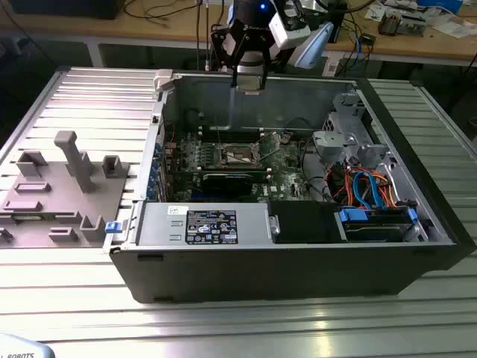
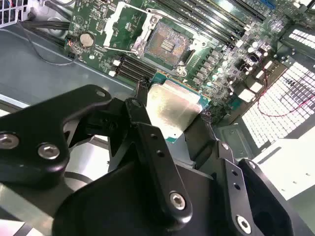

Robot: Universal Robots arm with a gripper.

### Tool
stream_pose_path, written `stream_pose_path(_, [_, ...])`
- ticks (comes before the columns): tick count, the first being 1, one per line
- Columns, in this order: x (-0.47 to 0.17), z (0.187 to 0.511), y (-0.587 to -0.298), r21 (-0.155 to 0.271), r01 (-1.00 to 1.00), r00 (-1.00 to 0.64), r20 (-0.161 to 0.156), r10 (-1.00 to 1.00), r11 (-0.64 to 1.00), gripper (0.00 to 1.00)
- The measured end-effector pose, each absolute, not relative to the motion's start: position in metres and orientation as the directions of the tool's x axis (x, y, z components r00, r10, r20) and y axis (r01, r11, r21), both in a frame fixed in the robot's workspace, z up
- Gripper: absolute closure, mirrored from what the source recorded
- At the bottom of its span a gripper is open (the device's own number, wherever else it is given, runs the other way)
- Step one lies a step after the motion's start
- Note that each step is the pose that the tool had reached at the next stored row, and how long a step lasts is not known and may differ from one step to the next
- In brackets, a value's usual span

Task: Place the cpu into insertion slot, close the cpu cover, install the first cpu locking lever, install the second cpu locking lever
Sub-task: 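Place the cpu into insertion slot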

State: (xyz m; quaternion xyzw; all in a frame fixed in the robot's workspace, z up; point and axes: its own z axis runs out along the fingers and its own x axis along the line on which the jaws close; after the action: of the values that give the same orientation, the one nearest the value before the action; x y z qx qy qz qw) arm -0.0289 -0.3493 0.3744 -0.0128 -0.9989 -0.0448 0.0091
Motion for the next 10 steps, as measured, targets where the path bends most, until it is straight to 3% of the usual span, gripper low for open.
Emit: stream_pose_path(10, [-0.0298, 0.3716, -0.3499, 0.089, 0.026, -1.000, 0.019, 0.025, 0.996, 0.46])
